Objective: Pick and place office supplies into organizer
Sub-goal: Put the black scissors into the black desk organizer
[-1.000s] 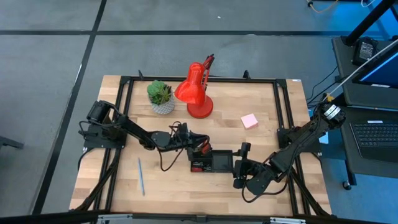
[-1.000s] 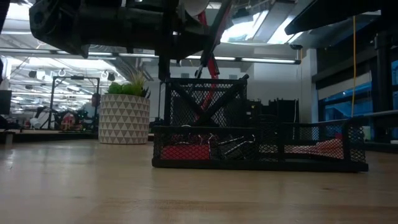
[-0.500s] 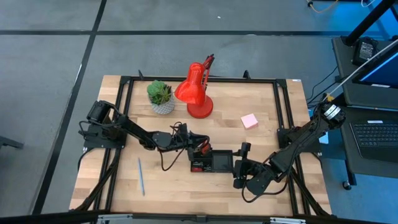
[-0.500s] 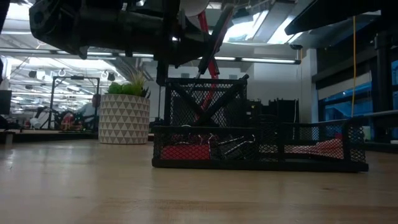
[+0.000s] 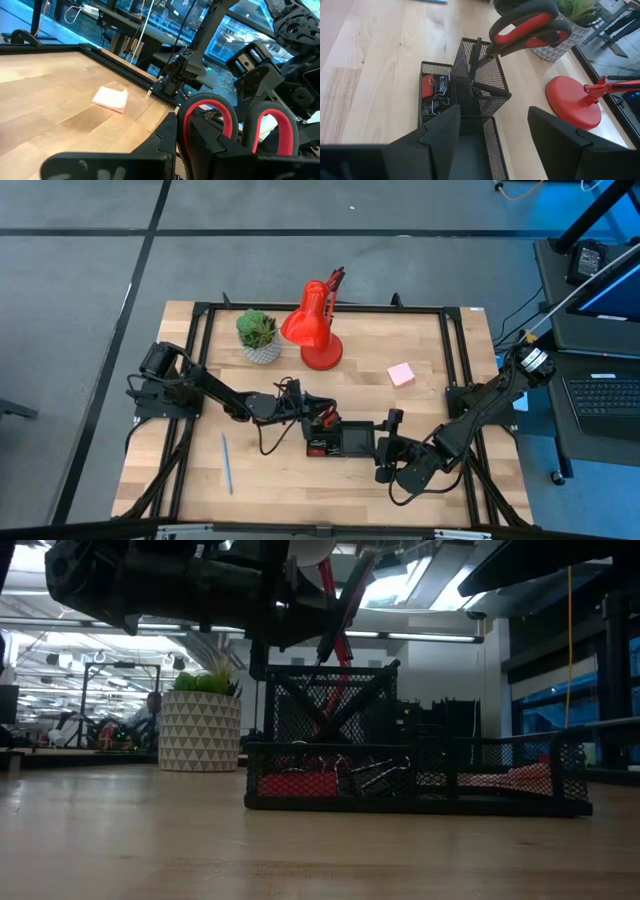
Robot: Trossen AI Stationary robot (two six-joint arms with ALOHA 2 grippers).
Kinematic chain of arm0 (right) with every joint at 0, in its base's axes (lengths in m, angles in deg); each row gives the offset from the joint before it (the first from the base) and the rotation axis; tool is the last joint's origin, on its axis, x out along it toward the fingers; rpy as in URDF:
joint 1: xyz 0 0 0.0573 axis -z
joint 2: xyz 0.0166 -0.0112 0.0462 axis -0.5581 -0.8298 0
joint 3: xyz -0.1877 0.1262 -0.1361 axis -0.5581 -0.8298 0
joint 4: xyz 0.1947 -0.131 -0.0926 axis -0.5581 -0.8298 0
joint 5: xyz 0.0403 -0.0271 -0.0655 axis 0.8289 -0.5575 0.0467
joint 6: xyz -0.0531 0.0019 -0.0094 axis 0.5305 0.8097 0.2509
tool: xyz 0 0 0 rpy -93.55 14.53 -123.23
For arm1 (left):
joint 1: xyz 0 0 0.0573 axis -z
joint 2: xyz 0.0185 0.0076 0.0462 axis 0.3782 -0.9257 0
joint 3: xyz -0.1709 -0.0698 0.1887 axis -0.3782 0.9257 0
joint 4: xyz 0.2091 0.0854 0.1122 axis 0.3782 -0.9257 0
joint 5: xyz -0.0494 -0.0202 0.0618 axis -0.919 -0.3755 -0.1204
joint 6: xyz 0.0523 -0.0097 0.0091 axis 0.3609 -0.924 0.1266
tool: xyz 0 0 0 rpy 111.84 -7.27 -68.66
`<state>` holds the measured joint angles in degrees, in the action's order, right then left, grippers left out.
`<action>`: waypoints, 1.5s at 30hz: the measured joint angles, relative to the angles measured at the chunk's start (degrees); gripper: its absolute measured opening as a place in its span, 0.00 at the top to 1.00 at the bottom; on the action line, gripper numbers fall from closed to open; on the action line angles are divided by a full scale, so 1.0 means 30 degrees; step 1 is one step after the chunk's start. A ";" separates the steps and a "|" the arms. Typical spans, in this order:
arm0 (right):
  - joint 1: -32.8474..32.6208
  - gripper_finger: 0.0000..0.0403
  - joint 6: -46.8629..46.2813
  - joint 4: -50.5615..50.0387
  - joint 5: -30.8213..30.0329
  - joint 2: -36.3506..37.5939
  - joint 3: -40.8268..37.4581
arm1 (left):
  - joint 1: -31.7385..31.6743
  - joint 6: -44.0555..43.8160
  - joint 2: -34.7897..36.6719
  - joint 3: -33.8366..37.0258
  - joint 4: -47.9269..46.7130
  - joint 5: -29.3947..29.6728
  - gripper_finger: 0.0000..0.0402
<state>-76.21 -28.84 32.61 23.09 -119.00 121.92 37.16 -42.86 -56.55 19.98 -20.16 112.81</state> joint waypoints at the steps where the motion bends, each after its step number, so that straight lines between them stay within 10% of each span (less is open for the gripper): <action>1: 0.0000 0.41 0.0000 0.0000 0.0002 0.0000 0.0000 | 0.0006 0.0000 0.0000 0.0000 -0.0006 0.0001 0.95; 45: 0.0000 0.41 -0.1486 -0.1494 0.0007 -0.0007 -0.0007 | -0.0146 0.0583 -0.2827 -0.0044 0.2532 -0.0925 0.84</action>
<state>-76.21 -33.30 28.13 23.11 -119.02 121.89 36.73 -41.11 -65.03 19.85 -12.56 110.03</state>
